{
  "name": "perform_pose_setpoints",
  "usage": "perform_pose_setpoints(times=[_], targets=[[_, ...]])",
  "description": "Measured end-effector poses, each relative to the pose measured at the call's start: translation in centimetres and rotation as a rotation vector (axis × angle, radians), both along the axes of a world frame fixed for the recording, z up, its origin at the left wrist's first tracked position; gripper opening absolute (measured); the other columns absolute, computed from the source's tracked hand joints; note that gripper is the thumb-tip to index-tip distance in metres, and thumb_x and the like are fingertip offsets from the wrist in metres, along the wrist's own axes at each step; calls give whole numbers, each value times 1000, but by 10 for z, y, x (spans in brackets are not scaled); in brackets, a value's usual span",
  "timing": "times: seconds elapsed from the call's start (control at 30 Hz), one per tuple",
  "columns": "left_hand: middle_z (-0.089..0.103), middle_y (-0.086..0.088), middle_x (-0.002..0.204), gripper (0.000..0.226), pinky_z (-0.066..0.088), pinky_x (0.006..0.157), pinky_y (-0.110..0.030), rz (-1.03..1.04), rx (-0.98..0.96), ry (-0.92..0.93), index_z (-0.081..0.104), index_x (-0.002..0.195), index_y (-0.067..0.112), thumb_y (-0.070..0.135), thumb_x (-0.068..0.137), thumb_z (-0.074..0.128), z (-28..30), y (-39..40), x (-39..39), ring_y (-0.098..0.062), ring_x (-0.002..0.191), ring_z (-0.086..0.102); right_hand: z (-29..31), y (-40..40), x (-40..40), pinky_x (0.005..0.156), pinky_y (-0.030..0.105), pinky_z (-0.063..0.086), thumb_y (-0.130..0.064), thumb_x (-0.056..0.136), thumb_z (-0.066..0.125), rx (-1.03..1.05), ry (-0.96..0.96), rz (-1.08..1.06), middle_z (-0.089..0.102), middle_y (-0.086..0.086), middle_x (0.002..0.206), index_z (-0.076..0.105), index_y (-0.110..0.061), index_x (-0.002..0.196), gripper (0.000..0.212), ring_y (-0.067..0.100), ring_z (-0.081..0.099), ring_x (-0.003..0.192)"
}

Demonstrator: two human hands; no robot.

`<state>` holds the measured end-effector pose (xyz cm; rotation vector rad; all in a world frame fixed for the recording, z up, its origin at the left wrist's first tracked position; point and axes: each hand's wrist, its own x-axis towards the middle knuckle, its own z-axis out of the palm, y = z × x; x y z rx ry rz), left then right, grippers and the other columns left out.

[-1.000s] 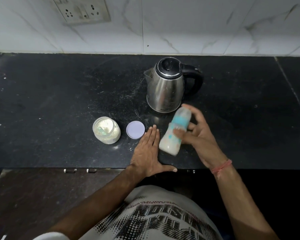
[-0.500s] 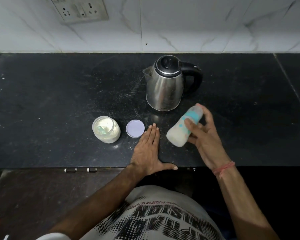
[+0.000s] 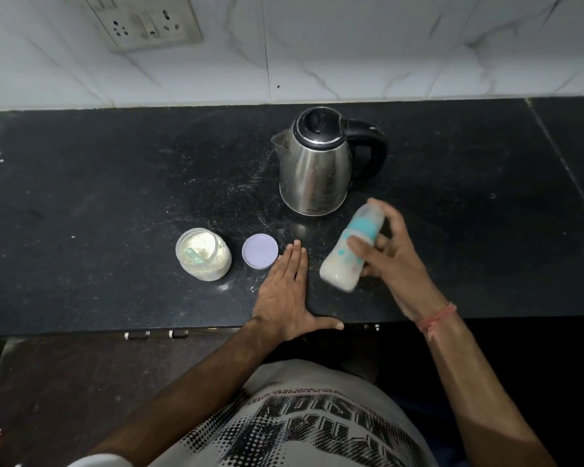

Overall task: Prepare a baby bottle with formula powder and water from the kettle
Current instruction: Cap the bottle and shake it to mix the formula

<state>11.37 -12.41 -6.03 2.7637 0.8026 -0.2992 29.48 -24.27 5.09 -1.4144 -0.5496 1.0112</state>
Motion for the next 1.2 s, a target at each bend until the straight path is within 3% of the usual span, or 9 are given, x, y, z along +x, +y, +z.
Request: perform_pose_setpoints(times=[0.07, 0.2, 0.33, 0.43, 0.53, 0.67, 0.77, 0.9, 1.2], targets=[[-22, -20, 186, 175, -4, 142, -47, -8, 4, 10, -8, 177, -2, 123, 61, 33, 0, -1, -1, -30, 174, -21, 1, -1, -1, 78, 36, 67, -17, 83, 88, -22, -53, 163, 81, 2, 122, 50, -38, 155, 85, 24, 80, 108], [-22, -17, 186, 175, -6, 142, -45, 20, -15, -15, -8, 178, 0, 122, 61, 38, 0, -1, -1, -28, 174, -21, -5, -1, -1, 78, 40, 68, -24, 87, 84, 17, 15, -80, 79, 0, 122, 47, -38, 156, 79, 22, 78, 111], [-21, -20, 186, 175, -4, 142, -47, 0, 5, 13, -8, 177, -1, 122, 61, 35, 1, -3, -1, -30, 174, -21, -6, -3, -4, 85, 41, 68, -19, 83, 90, -31, -58, 144, 80, 5, 127, 52, -40, 154, 83, 27, 79, 112], [-24, -18, 186, 175, -4, 142, -47, 16, -9, 9, -10, 177, -1, 122, 61, 35, 1, -3, 0, -29, 174, -23, -8, -2, -2, 84, 43, 67, -27, 88, 85, -3, -3, -34, 81, -8, 119, 48, -41, 155, 78, 20, 79, 111], [-22, -20, 186, 175, -4, 142, -47, 7, 3, 15, -9, 177, -1, 122, 61, 33, 1, -4, 0, -30, 174, -22, -4, -2, -5, 81, 38, 65, -22, 86, 87, -28, -58, 133, 81, -1, 122, 50, -41, 154, 81, 22, 80, 108], [-22, -18, 186, 175, -4, 142, -47, 26, -11, 4, -10, 178, 0, 122, 60, 34, 1, -3, 1, -29, 174, -22, -5, -1, -4, 83, 41, 68, -24, 89, 83, 16, 16, -61, 81, -10, 119, 48, -41, 155, 76, 21, 78, 112], [-22, -20, 186, 175, -3, 142, -48, 6, 2, 12, -10, 177, -1, 122, 60, 31, 0, -4, 1, -30, 174, -22, -5, -1, -5, 82, 39, 66, -20, 85, 88, -19, -65, 130, 81, -1, 124, 50, -40, 155, 82, 23, 79, 109], [-21, -17, 187, 176, -1, 142, -47, 40, -27, -21, -8, 178, 1, 123, 59, 34, -3, -3, 1, -28, 174, -21, -5, 3, -2, 83, 39, 67, -13, 96, 81, 12, -7, -13, 80, -10, 120, 46, -37, 157, 74, 17, 78, 110], [-20, -21, 186, 175, 0, 143, -48, 8, 11, -9, -6, 178, -2, 123, 61, 30, -4, -4, 0, -31, 174, -20, -6, 2, -4, 80, 37, 66, -25, 83, 89, -39, -45, 124, 80, 5, 125, 52, -42, 153, 81, 25, 80, 110]])
